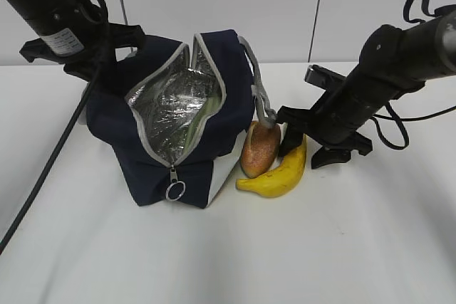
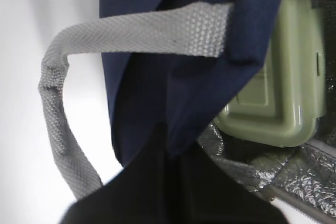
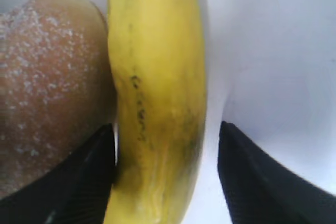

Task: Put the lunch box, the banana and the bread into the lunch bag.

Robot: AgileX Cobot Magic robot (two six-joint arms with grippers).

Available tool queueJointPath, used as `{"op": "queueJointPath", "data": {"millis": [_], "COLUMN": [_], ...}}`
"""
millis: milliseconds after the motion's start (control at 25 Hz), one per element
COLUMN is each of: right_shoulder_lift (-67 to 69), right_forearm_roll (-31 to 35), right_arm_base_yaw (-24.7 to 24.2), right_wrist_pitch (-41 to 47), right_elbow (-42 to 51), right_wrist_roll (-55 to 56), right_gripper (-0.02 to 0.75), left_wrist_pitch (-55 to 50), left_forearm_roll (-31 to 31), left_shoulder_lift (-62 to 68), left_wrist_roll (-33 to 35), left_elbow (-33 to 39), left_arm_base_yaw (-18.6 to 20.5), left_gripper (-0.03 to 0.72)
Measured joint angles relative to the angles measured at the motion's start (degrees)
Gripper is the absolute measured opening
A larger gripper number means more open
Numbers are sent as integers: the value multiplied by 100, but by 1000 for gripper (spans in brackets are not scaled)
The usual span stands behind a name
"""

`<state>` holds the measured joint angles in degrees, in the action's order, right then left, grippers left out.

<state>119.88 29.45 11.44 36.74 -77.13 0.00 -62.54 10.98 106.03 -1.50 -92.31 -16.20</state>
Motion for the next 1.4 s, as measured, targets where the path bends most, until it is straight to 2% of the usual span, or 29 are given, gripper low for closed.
{"op": "queueJointPath", "data": {"millis": [160, 240, 440, 760, 840, 880, 960, 1040, 1120, 1280, 1320, 1360, 1400], "right_shoulder_lift": [0, 0, -12, -581, -704, -770, -845, -890, -932, -1059, -1094, -1104, -1104], "right_forearm_roll": [1, 1, -176, -1791, -1948, -2274, -2321, -2068, -1498, 142, 142, 1319, 1559], "right_arm_base_yaw": [0, 0, 0, 0, 0, 0, -12, -12, -12, -12, -12, -12, -12], "right_wrist_pitch": [15, 39, 174, 755, 989, 1112, 1506, 1775, 1938, 2166, 2257, 2365, 2365], "right_elbow": [-13, -13, -38, -674, -789, -1145, -1562, -1864, -2087, -2244, -2244, -2244, -2244], "right_wrist_roll": [0, 0, -70, 348, 494, 537, 589, 465, 167, -948, -1261, -1729, -1729], "right_gripper": [366, 326, 316, 316, 316, 316, 316, 316, 316, 316, 316, 316, 316], "left_wrist_pitch": [0, 0, 0, 0, 0, 0, 0, 0, 0, 0, 0, 0, 0], "left_forearm_roll": [0, 0, 0, 0, 0, 0, 0, 0, 0, -3, -3, -3, -3], "left_shoulder_lift": [0, 0, 0, 0, 0, 0, 0, 0, 0, 0, 0, 0, 0], "left_wrist_roll": [0, 0, 0, 0, 0, 0, 0, 0, 0, 0, 0, 0, 0], "left_elbow": [0, 0, 0, 0, 0, 0, 0, 0, 0, 0, 0, 0, 0], "left_arm_base_yaw": [0, 0, 0, 0, 0, 0, 0, 0, 0, 0, 0, 0, 0], "left_gripper": [0, 0, 0, 0, 0, 0, 0, 0, 0, 0, 0, 0, 0]}}
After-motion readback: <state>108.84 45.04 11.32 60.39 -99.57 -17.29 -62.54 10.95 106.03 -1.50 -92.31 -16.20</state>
